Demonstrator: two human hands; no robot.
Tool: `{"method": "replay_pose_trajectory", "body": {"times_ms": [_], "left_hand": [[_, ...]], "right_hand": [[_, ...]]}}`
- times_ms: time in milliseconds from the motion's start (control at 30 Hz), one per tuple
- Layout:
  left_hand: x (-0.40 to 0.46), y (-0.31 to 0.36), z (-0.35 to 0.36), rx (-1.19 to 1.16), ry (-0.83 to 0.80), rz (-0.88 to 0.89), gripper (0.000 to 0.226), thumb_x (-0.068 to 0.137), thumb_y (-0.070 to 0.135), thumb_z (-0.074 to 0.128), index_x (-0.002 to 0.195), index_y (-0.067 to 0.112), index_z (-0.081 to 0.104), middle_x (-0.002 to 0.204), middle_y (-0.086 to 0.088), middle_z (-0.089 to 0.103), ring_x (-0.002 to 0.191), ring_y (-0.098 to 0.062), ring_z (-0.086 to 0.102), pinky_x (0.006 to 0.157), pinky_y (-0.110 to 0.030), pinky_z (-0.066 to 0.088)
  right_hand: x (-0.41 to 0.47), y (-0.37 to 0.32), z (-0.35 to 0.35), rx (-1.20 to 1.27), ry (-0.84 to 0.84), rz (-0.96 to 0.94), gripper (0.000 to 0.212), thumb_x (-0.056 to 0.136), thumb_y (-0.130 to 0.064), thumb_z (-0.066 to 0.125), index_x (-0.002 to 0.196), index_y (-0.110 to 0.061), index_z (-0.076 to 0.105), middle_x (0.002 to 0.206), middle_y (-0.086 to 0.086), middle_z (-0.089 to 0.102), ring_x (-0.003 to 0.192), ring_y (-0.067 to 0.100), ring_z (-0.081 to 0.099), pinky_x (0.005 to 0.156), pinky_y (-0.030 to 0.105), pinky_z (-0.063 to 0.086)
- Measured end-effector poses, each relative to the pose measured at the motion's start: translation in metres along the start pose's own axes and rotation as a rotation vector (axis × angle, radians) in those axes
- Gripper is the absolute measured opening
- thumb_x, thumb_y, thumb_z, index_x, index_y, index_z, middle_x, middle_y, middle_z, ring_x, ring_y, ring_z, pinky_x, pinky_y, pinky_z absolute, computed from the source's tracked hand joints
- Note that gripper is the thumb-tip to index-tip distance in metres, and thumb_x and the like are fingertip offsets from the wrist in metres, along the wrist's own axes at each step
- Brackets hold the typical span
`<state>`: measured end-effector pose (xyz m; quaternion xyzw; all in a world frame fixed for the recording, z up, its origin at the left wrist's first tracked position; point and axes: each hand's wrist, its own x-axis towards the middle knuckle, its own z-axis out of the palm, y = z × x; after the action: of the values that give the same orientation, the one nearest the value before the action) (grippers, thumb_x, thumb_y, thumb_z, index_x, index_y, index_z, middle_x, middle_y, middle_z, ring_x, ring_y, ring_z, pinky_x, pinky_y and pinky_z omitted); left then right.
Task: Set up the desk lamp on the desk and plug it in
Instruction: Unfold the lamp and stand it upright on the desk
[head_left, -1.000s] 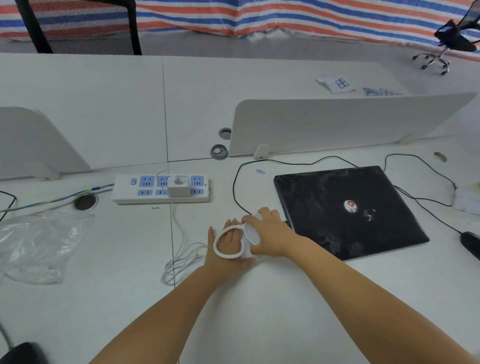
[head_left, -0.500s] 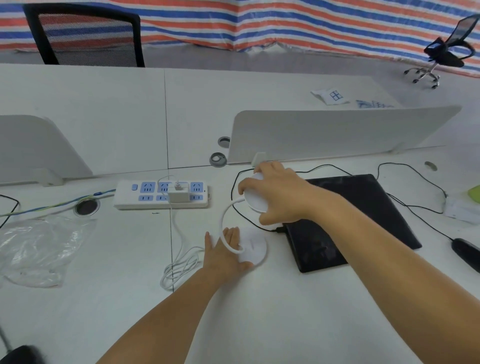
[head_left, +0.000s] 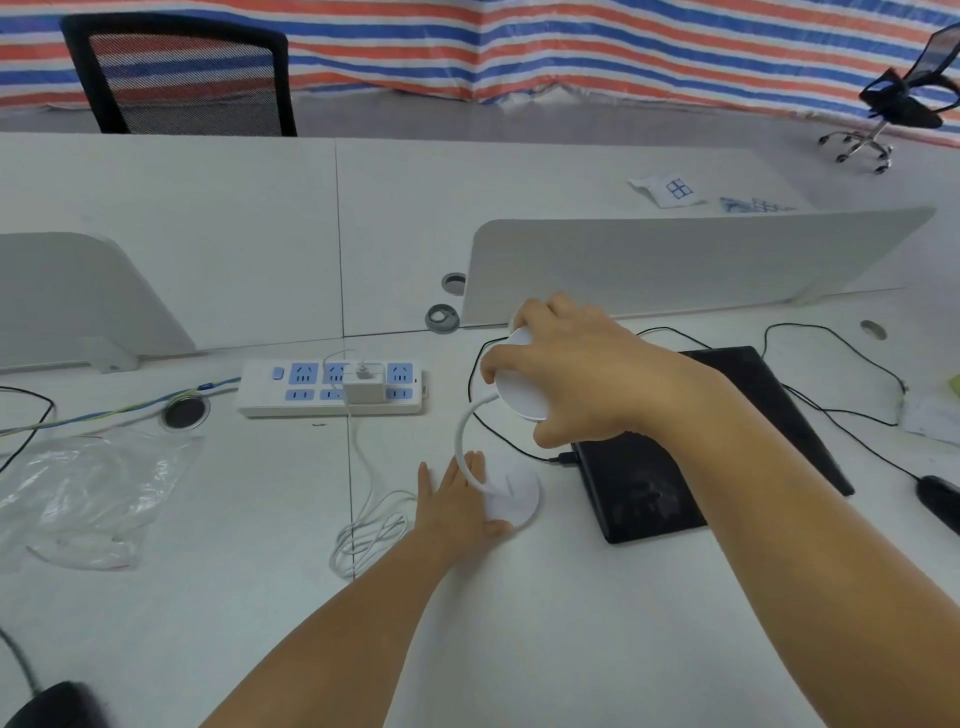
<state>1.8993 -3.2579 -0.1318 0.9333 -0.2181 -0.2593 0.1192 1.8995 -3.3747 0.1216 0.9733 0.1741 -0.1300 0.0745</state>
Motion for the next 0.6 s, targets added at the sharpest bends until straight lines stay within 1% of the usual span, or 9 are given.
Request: {"method": "replay_pose_trajectory", "body": {"times_ms": [167,233,300,367,400,433,500,533,600], "left_hand": [[-0.004,0.000,-0.004,-0.015,-0.015,0.011,0.092,0.087,0.055,0.046,0.149,0.014,-0.008,0.160,0.001,-0.006,0.147,-0.014,-0.012,0.117,-0.052,-0.012],[-0.004,0.000,-0.003,-0.011,-0.010,0.013,0.092,0.087,0.055,0.046,0.149,0.014,-0.008,0.160,0.001,-0.005,0.147,-0.015,-0.011,0.117,-0.052,-0.011],[-0.004,0.000,-0.003,-0.007,-0.006,0.008,0.092,0.087,0.056,0.046,0.149,0.014,-0.008,0.160,0.001,-0.005,0.147,-0.015,-0.012,0.118,-0.052,-0.011],[-0.004,0.000,-0.003,-0.002,-0.010,0.008,0.093,0.086,0.056,0.046,0.149,0.014,-0.009,0.160,0.001,-0.006,0.147,-0.014,-0.012,0.118,-0.051,-0.011],[-0.004,0.000,-0.002,0.004,-0.012,0.010,0.093,0.086,0.057,0.046,0.148,0.014,-0.009,0.160,0.001,-0.006,0.147,-0.014,-0.012,0.118,-0.051,-0.011],[-0.003,0.000,-0.002,0.011,-0.011,0.010,0.093,0.086,0.057,0.045,0.148,0.014,-0.009,0.160,0.000,-0.007,0.147,-0.015,-0.012,0.118,-0.051,-0.011],[-0.003,0.000,-0.003,0.021,-0.015,0.014,0.093,0.086,0.058,0.044,0.148,0.014,-0.010,0.160,0.000,-0.008,0.147,-0.015,-0.012,0.118,-0.051,-0.010],[-0.003,0.000,-0.003,0.023,-0.015,0.016,0.094,0.086,0.058,0.044,0.148,0.014,-0.010,0.160,-0.001,-0.008,0.147,-0.015,-0.012,0.118,-0.051,-0.010],[-0.003,-0.001,-0.002,0.022,-0.012,0.019,0.094,0.086,0.058,0.044,0.148,0.013,-0.010,0.160,-0.001,-0.008,0.147,-0.016,-0.012,0.118,-0.051,-0.009]], "right_hand": [[0.002,0.008,0.005,0.024,-0.002,-0.013,0.059,0.075,-0.033,0.065,0.128,-0.040,0.043,0.138,0.004,0.033,0.123,0.025,0.030,0.101,0.036,0.029],[0.004,0.009,0.005,0.039,0.010,-0.020,0.058,0.078,-0.038,0.065,0.131,-0.042,0.042,0.144,0.001,0.031,0.132,0.023,0.025,0.112,0.041,0.019],[-0.002,0.012,0.002,0.199,0.049,0.007,0.065,0.080,-0.045,0.066,0.138,-0.044,0.036,0.150,-0.005,0.025,0.141,0.016,0.015,0.119,0.047,0.007],[-0.018,0.015,0.005,0.567,0.232,0.101,0.069,0.081,-0.045,0.066,0.140,-0.047,0.030,0.151,-0.012,0.024,0.139,0.005,0.017,0.117,0.029,0.017],[-0.028,0.014,0.013,0.797,0.379,0.192,0.066,0.083,-0.043,0.065,0.138,-0.047,0.030,0.148,-0.014,0.028,0.135,0.000,0.023,0.109,0.016,0.025],[-0.037,0.012,0.024,1.012,0.529,0.299,0.062,0.084,-0.041,0.063,0.137,-0.046,0.032,0.145,-0.015,0.034,0.131,-0.002,0.031,0.102,0.009,0.031],[-0.050,0.003,0.053,1.332,0.703,0.509,0.061,0.084,-0.048,0.059,0.139,-0.039,0.035,0.140,-0.012,0.044,0.126,-0.001,0.044,0.106,0.025,0.039],[-0.052,-0.002,0.066,1.411,0.724,0.578,0.067,0.080,-0.056,0.056,0.141,-0.037,0.034,0.138,-0.011,0.047,0.125,0.000,0.046,0.108,0.036,0.041],[-0.051,-0.009,0.081,1.467,0.722,0.632,0.078,0.074,-0.065,0.046,0.144,-0.035,0.029,0.134,-0.013,0.050,0.123,0.001,0.049,0.109,0.044,0.040]]}}
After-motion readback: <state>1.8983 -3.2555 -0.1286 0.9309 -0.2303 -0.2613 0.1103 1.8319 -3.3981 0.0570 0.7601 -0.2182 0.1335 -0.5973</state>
